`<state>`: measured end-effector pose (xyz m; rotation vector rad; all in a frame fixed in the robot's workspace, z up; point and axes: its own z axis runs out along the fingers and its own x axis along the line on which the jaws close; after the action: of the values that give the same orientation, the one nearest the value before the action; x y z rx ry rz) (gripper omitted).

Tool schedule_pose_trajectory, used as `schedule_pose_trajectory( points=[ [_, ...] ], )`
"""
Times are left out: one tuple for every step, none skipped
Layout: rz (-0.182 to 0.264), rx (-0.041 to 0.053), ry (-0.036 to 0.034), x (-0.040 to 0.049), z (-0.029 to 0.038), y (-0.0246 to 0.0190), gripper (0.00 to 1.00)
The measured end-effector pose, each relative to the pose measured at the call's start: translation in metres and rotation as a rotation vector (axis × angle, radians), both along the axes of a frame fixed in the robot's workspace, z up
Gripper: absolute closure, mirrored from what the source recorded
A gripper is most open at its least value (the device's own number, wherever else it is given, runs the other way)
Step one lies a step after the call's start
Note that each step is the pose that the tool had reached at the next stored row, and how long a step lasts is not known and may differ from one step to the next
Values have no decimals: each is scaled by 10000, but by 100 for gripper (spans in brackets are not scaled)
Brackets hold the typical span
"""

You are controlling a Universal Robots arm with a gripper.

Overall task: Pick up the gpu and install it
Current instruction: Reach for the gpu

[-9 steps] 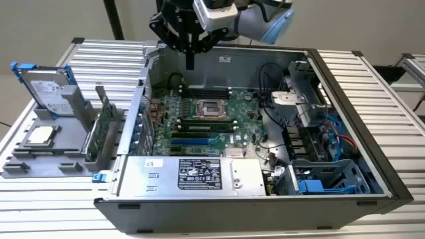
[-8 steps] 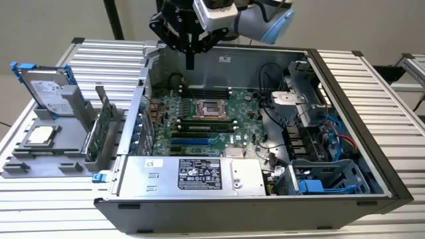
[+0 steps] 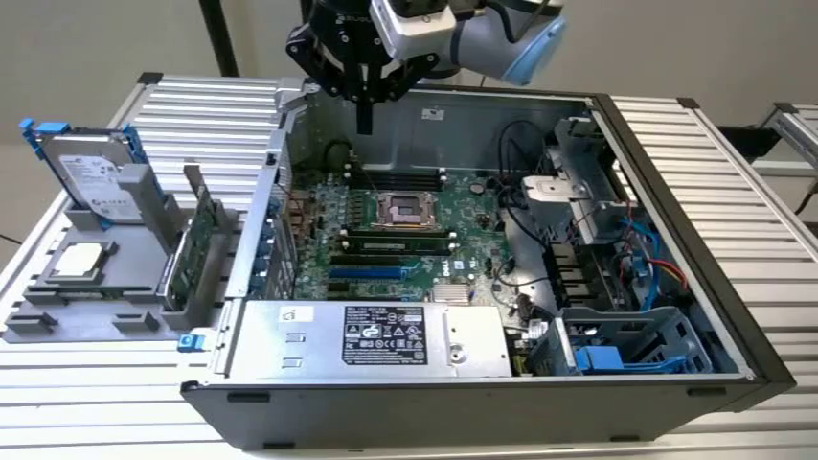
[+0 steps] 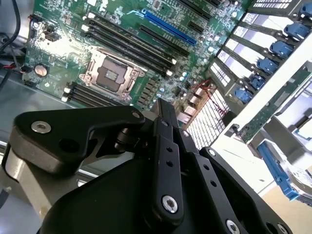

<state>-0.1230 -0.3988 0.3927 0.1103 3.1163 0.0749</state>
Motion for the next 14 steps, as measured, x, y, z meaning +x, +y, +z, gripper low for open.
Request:
schedule_pose_trajectory(
  points=[
    [0, 1, 0, -7, 0, 0, 100],
    [0, 1, 0, -14, 0, 0, 100],
    [1, 0, 0, -21, 0, 0, 100],
    [1, 1, 0, -28, 0, 0, 100],
    [1, 0, 0, -35, 0, 0, 100],
    [1, 1, 0, -41, 0, 0, 100],
    [2, 0, 0, -48, 0, 0, 100],
    [1, 0, 0, -55, 0, 0, 100],
    [1, 1, 0, -62, 0, 0, 100],
    [1, 1, 0, -69, 0, 0, 100],
    [2, 1, 0, -75, -1, 0, 100],
    [1, 1, 0, -82, 0, 0, 100],
    [1, 1, 0, -89, 0, 0, 100],
    [1, 1, 0, -95, 0, 0, 100]
  ],
)
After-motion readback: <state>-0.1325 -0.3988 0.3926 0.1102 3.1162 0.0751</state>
